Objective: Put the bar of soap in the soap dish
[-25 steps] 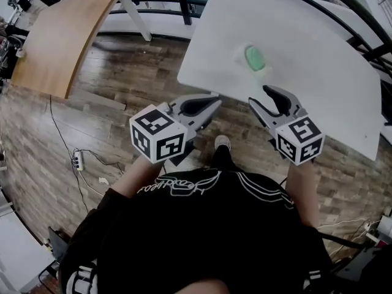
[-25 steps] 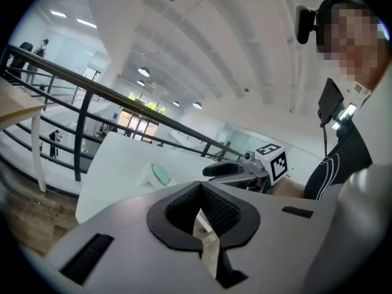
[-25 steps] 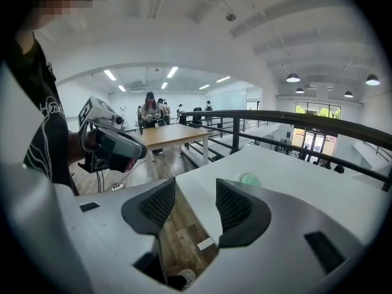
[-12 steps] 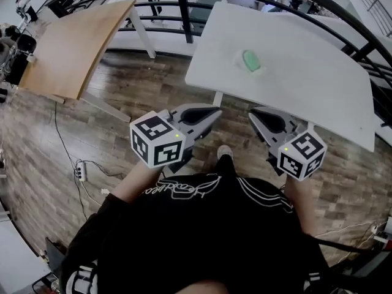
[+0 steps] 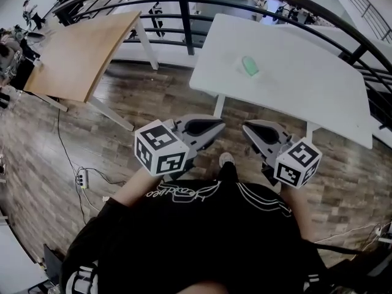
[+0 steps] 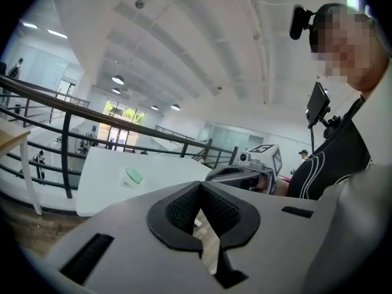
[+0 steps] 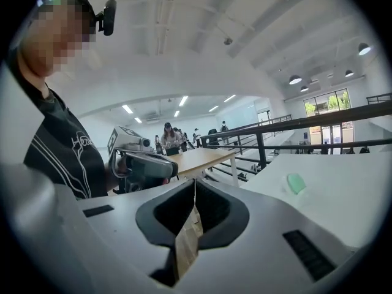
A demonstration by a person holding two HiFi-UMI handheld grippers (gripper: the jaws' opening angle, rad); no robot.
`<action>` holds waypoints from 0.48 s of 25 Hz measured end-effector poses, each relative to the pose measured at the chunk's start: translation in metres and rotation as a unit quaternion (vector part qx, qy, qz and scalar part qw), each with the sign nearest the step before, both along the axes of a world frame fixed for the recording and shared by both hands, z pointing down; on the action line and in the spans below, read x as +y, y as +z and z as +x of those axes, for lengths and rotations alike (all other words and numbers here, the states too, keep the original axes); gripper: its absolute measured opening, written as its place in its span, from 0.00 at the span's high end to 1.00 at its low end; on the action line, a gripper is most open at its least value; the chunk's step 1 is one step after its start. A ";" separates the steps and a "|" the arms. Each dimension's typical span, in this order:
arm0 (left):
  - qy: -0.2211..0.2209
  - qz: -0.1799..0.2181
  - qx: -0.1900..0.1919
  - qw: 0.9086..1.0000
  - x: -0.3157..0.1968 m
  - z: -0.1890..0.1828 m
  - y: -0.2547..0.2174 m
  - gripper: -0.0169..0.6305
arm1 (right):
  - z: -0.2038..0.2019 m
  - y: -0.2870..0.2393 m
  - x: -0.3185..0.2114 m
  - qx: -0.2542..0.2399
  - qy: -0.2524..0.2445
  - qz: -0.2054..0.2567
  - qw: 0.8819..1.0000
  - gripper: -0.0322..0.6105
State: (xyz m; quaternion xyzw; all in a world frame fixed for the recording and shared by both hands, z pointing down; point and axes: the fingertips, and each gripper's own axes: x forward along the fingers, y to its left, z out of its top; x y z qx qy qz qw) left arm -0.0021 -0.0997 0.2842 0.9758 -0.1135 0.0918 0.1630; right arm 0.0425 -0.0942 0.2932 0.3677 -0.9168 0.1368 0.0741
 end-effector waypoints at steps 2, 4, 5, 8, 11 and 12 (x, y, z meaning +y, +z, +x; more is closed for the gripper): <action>0.001 0.005 0.002 1.000 0.007 -0.003 -0.002 0.96 | -0.006 -0.001 0.006 -0.005 0.002 0.002 1.000 0.92; 0.003 0.008 0.003 1.000 0.012 -0.005 -0.003 0.96 | -0.010 -0.001 0.011 -0.006 0.004 0.005 1.000 0.92; 0.005 0.010 0.002 1.000 0.014 -0.005 -0.003 0.96 | -0.011 0.000 0.013 -0.005 0.005 0.006 1.000 0.92; 0.006 0.010 0.003 1.000 0.019 -0.004 -0.006 0.96 | -0.010 0.000 0.022 0.001 0.008 0.006 1.000 0.92; 0.008 0.011 0.005 1.000 0.024 -0.001 -0.008 0.96 | -0.010 -0.001 0.029 0.005 0.009 0.009 1.000 0.92; 0.011 0.013 0.005 1.000 0.026 0.000 -0.008 0.96 | -0.009 0.000 0.030 0.005 0.010 0.009 1.000 0.92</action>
